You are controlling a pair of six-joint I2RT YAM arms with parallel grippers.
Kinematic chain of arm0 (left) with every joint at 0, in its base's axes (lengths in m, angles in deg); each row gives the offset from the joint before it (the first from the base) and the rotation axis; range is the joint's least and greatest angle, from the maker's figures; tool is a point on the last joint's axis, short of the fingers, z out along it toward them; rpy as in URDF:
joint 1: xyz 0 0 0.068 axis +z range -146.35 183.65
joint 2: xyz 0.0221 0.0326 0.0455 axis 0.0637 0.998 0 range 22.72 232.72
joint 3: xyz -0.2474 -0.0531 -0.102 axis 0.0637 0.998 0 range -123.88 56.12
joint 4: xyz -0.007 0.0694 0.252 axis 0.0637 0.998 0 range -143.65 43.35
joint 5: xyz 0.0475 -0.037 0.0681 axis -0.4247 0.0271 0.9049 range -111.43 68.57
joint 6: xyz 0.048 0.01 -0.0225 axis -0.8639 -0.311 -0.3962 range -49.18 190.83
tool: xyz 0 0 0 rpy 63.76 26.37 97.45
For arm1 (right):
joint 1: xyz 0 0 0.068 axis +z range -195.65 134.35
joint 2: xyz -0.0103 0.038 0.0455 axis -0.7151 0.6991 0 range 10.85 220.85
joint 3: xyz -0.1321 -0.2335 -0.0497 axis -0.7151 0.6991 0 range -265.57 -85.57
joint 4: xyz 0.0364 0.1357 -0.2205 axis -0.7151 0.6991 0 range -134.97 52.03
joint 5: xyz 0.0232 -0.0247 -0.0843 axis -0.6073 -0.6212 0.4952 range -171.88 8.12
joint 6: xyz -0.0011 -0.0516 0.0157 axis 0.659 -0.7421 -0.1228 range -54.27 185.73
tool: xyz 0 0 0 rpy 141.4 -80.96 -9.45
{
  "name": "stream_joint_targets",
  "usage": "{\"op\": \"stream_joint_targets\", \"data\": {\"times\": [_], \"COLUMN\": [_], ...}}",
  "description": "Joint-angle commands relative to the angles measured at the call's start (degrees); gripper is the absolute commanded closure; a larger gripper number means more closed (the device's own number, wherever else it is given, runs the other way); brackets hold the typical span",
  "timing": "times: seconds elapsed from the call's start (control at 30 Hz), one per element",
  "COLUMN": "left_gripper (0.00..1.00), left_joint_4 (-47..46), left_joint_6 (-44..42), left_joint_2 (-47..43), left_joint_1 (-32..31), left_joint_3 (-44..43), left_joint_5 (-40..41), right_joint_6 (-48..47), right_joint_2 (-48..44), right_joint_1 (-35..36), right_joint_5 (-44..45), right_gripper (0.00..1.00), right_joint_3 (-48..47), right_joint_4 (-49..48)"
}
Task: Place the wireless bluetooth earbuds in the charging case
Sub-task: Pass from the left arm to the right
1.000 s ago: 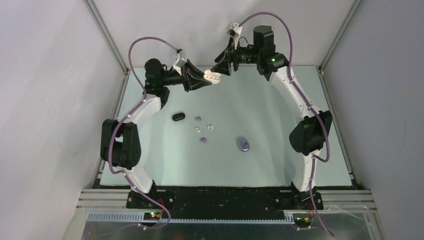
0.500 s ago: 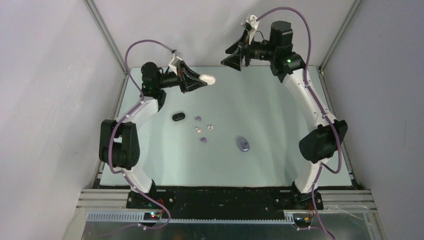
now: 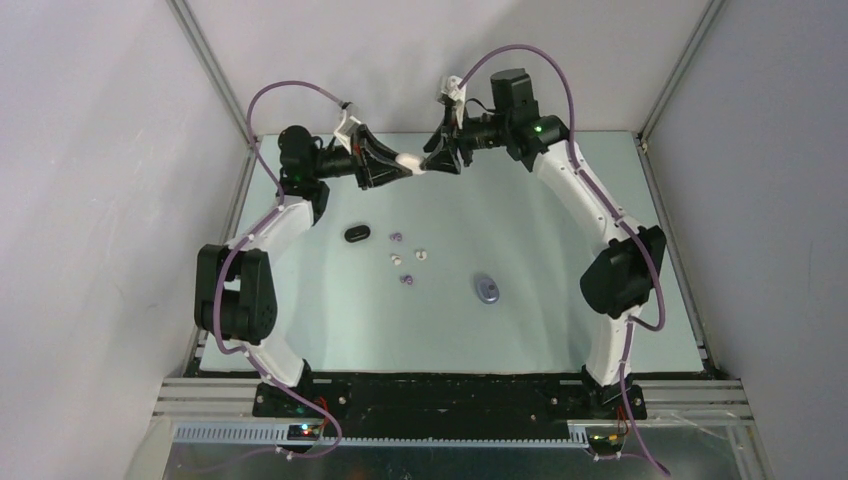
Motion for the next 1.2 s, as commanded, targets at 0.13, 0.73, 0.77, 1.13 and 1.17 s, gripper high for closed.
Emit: {"op": "stream_joint_targets", "data": {"times": [0.13,0.73,0.77,1.13,1.17], "left_gripper": [1.0,0.74,0.73,0.57,0.56], "left_joint_4": [-0.45,0.85,0.64,-0.77,-0.88], "left_joint_6": [-1.87,0.31,1.11,5.89,6.11], "left_joint_2": [-2.3,-0.9,-0.85,0.7,0.89], "left_joint_1": [-0.42,-1.03,-1.04,-0.96,-1.0], "left_joint_3": [-2.55,-3.26,-3.18,-3.42,-3.44], "left_joint_5": [-1.7,1.78,1.83,2.57,2.69], "right_joint_6": [-2.69,0.11,0.82,5.09,5.42], "right_joint_2": [2.6,3.15,3.17,3.27,3.18], "right_joint_1": [0.54,1.36,1.11,0.25,0.19], "right_joint_5": [-2.49,-6.59,-6.61,-7.28,-7.32], "right_gripper": [0.55,0.91,0.91,0.94,0.94], "right_joint_3": [-5.55,-5.73,-5.72,-4.72,-4.61], "right_joint_4": [3.1,1.2,0.86,-2.2,-2.82]}}
